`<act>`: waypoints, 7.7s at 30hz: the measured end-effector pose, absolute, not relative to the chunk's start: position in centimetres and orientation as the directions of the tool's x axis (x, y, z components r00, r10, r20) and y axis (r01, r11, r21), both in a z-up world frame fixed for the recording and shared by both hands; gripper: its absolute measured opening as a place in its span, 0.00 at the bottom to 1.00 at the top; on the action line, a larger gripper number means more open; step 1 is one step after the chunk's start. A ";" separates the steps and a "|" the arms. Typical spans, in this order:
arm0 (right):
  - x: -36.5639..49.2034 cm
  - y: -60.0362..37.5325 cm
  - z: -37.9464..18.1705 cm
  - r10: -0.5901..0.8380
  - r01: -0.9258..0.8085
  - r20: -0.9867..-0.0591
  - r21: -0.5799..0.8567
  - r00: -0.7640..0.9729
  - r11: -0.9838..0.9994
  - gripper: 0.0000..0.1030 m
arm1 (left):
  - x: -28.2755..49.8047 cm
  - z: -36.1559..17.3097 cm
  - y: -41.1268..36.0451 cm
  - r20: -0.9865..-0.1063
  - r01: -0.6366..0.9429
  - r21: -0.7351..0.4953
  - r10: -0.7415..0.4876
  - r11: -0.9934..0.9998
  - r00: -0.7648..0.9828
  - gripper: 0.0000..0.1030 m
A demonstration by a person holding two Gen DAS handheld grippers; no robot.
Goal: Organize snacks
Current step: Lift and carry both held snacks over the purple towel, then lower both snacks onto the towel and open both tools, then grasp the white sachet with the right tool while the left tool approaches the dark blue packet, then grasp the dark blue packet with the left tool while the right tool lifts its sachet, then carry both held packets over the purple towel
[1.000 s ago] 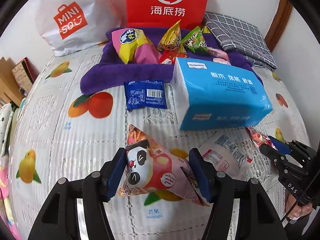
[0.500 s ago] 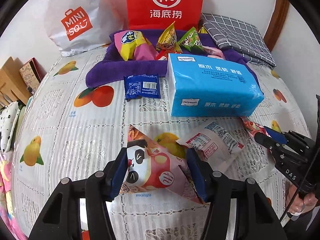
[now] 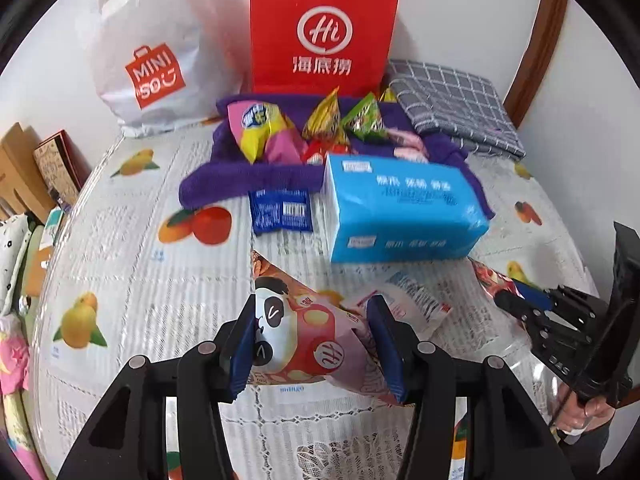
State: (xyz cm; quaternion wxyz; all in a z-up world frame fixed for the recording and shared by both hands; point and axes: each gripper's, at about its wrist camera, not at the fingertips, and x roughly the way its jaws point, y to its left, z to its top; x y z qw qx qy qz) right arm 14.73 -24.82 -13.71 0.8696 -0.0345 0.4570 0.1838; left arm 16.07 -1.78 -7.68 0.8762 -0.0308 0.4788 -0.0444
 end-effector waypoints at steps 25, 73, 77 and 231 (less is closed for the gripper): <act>30.4 -22.6 -5.5 0.217 -0.183 -0.768 0.132 0.603 0.974 0.19 | 33.6 -2.5 1.3 -0.785 0.067 -0.174 -0.179 0.982 0.593 0.49; 30.3 -19.2 -7.7 0.206 -0.220 -0.811 0.098 0.547 0.971 0.52 | 37.4 -3.6 3.1 -0.783 0.088 -0.253 -0.258 0.963 0.566 0.73; 26.6 -18.3 -7.6 0.213 -0.246 -0.812 0.088 0.543 0.965 0.59 | 34.6 -4.1 4.4 -0.788 0.076 -0.254 -0.252 0.964 0.562 0.72; 24.9 -18.0 0.0 0.207 -0.222 -0.668 0.065 0.714 0.973 0.52 | 26.3 -1.6 0.8 -0.739 0.239 -0.230 -0.330 0.943 0.588 0.13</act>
